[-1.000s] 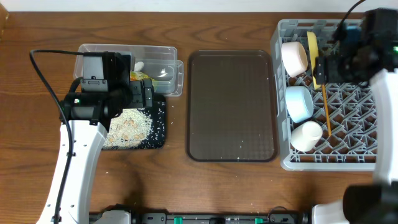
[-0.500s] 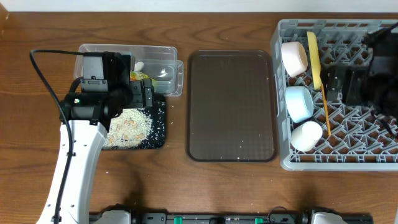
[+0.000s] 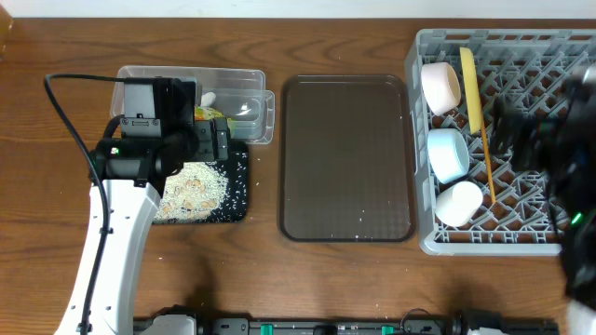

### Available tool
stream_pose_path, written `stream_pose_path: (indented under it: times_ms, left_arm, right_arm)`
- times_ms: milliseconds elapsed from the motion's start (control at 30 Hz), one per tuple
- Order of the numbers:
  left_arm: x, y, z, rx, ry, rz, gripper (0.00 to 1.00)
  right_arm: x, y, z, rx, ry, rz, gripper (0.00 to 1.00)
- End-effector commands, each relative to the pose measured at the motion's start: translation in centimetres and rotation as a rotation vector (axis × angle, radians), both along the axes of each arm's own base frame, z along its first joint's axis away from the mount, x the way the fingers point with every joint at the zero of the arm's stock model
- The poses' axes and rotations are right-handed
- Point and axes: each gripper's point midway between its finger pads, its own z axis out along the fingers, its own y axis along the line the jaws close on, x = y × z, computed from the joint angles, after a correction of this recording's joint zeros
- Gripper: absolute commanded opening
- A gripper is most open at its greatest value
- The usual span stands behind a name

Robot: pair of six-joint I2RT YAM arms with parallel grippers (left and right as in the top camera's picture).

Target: Sort waste into correct bins and load items into the dishwasher rack

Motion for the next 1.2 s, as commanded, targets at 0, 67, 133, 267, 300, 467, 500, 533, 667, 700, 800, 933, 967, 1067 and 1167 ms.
stream_pose_path:
  times_ms: [0, 67, 133, 267, 300, 467, 500, 533, 667, 700, 800, 933, 967, 1067, 1167]
  left_arm:
    - [0.3, 0.2, 0.6, 0.007, -0.014, 0.003, 0.91]
    - [0.3, 0.2, 0.6, 0.007, -0.014, 0.003, 0.91]
    - [0.3, 0.2, 0.6, 0.007, -0.014, 0.003, 0.91]
    - [0.3, 0.2, 0.6, 0.008, -0.014, 0.003, 0.91]
    - [0.3, 0.2, 0.6, 0.007, -0.014, 0.003, 0.91]
    - [0.3, 0.2, 0.6, 0.007, -0.014, 0.003, 0.91]
    - [0.3, 0.2, 0.6, 0.007, -0.014, 0.003, 0.91]
    - [0.3, 0.2, 0.6, 0.007, -0.014, 0.003, 0.91]
    - [0.3, 0.2, 0.6, 0.008, -0.014, 0.003, 0.91]
    - [0.3, 0.2, 0.6, 0.008, -0.014, 0.003, 0.91]
    - [0.3, 0.2, 0.6, 0.008, -0.014, 0.003, 0.91]
    - [0.3, 0.2, 0.6, 0.007, -0.014, 0.003, 0.91]
    - [0.3, 0.2, 0.6, 0.007, -0.014, 0.003, 0.91]
    - [0.3, 0.2, 0.6, 0.007, -0.014, 0.003, 0.91]
    - [0.3, 0.2, 0.6, 0.007, -0.014, 0.003, 0.92]
  right_arm:
    - [-1.6, 0.7, -4.3, -0.005, -0.045, 0.012, 0.99]
    - [-2.5, 1.1, -6.8, 0.002, -0.106, 0.013, 0.99]
    - [-3.2, 1.2, -9.3, 0.016, -0.143, 0.005, 0.99]
    - [-4.0, 1.5, -14.1, 0.031, -0.196, 0.009, 0.99]
    - [-4.2, 1.7, -15.5, 0.032, -0.21, 0.018, 0.99]
    - [-4.4, 2.6, -19.2, 0.036, -0.296, 0.054, 0.99]
    - [-4.5, 2.7, -19.6, 0.036, -0.308, 0.056, 0.99]
    - [-4.5, 2.8, -20.1, 0.036, -0.314, 0.057, 0.99]
    - [-4.7, 2.2, -20.4, 0.023, -0.304, 0.014, 0.99]
    - [-4.8, 2.0, -20.4, 0.02, -0.302, 0.0, 0.99]
    - [-5.0, 2.1, -21.4, 0.016, -0.267, -0.002, 0.99]
    - [-5.1, 2.2, -21.2, 0.021, -0.274, 0.003, 0.99]
    - [-5.1, 2.2, -21.2, 0.02, -0.274, 0.003, 0.99]
    - [-5.1, 2.1, -21.2, 0.02, -0.273, 0.002, 0.99]
    - [-5.1, 2.1, -21.2, 0.02, -0.273, 0.002, 0.99]
